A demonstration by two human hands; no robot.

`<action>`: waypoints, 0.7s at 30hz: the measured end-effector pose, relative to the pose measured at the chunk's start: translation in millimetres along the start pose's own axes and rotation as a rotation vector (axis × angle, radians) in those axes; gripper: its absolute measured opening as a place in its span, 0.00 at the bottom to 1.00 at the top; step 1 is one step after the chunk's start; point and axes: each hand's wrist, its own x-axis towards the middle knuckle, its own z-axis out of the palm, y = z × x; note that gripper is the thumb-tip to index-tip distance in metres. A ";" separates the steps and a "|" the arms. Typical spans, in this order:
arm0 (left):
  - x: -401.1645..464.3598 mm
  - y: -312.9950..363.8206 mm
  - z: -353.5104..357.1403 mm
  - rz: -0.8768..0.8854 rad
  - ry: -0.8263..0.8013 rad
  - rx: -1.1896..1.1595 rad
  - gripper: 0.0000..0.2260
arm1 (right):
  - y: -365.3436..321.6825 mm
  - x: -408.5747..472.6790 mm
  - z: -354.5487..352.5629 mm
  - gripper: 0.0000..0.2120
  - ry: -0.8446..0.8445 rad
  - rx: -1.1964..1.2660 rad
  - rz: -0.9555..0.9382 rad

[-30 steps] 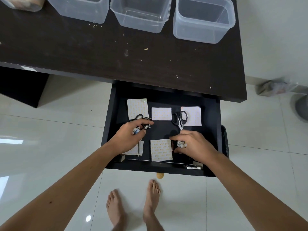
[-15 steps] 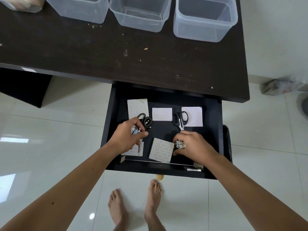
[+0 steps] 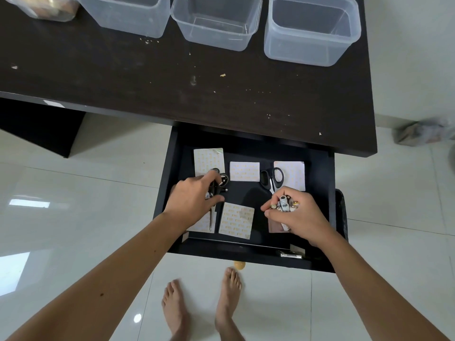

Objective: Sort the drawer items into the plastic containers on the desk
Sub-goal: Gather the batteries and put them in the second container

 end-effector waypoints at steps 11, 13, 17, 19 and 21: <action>0.4 -2.8 5.2 0.066 0.059 0.015 0.13 | -8.6 12.0 9.8 0.06 -0.056 0.135 0.090; 1.4 -2.2 6.0 0.063 0.038 0.037 0.16 | -9.2 14.6 13.7 0.06 -0.060 0.113 0.088; 2.6 -3.6 7.5 0.070 -0.003 0.149 0.13 | -8.4 19.0 18.8 0.05 -0.062 0.102 0.092; 2.7 -3.5 8.1 0.078 -0.016 0.189 0.11 | -8.6 20.4 20.9 0.05 -0.057 0.107 0.094; 1.9 -3.5 7.2 0.069 -0.027 0.169 0.10 | -10.5 21.8 23.3 0.07 -0.049 0.124 0.092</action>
